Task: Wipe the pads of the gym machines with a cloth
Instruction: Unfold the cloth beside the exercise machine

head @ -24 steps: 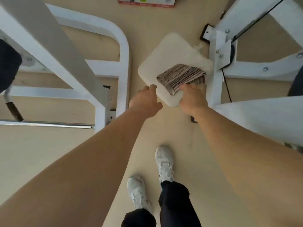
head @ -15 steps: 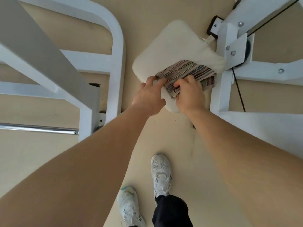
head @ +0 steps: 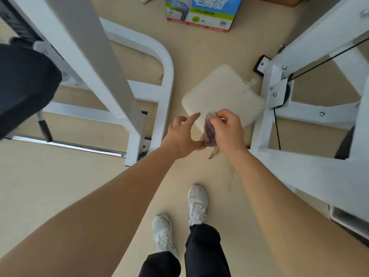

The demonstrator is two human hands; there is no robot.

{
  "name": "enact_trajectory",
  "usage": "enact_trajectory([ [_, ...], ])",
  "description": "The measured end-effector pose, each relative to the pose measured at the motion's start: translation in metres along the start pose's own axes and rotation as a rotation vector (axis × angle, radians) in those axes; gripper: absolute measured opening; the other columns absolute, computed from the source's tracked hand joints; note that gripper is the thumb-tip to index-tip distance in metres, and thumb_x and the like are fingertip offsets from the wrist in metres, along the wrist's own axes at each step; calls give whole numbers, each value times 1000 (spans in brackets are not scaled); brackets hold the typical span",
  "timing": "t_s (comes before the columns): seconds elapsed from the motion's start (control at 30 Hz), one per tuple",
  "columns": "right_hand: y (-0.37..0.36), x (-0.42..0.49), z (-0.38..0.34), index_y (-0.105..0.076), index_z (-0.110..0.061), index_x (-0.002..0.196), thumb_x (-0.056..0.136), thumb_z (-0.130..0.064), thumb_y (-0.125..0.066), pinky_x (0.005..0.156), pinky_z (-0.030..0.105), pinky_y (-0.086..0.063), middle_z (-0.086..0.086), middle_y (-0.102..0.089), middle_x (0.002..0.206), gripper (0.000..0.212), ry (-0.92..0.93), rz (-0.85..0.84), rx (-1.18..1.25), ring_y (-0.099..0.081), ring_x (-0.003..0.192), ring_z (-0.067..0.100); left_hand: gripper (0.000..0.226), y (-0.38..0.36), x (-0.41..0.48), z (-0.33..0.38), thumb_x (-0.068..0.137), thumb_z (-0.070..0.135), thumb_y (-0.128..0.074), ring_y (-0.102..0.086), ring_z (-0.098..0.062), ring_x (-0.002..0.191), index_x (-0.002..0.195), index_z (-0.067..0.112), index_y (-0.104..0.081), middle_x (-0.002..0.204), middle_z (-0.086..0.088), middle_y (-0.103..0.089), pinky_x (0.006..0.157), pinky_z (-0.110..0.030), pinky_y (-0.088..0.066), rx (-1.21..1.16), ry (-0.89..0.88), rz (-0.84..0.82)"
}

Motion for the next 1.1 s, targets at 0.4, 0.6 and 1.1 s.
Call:
enact_trajectory([
  [0.4,-4,-146,-210,-57,-8,72,85,-33,-63,75,41,-50,17,-61,79,29,-124,-281,319,-61,77,28,53,163,-217,19,66,45,-84,-67,-19,88,109,23,-63,97,5,-70,79,-31,-55,28,179,-185],
  [0.6,-22,-194,-283,-65,-11,84,95,-28,-59,87,49,-55,11,-69,85,21,-144,-404,323,-68,87,28,58,237,-305,-1,63,59,-79,-66,-16,93,108,29,-58,100,6,-69,88,-37,-57,-14,223,-139],
  [1.1,-228,-254,-412,-79,-14,81,93,-22,-66,81,40,-53,13,-73,85,19,-60,-631,79,-69,85,27,41,369,-331,-128,79,39,-77,-62,-19,108,115,25,-66,116,2,-66,92,-32,-48,-310,-30,244],
])
Point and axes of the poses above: each hand's wrist, its own x-axis towards the middle knuckle, its own y-axis out of the back of the hand, z = x × y, the point moved 3 cm from there along x, towards the middle knuckle
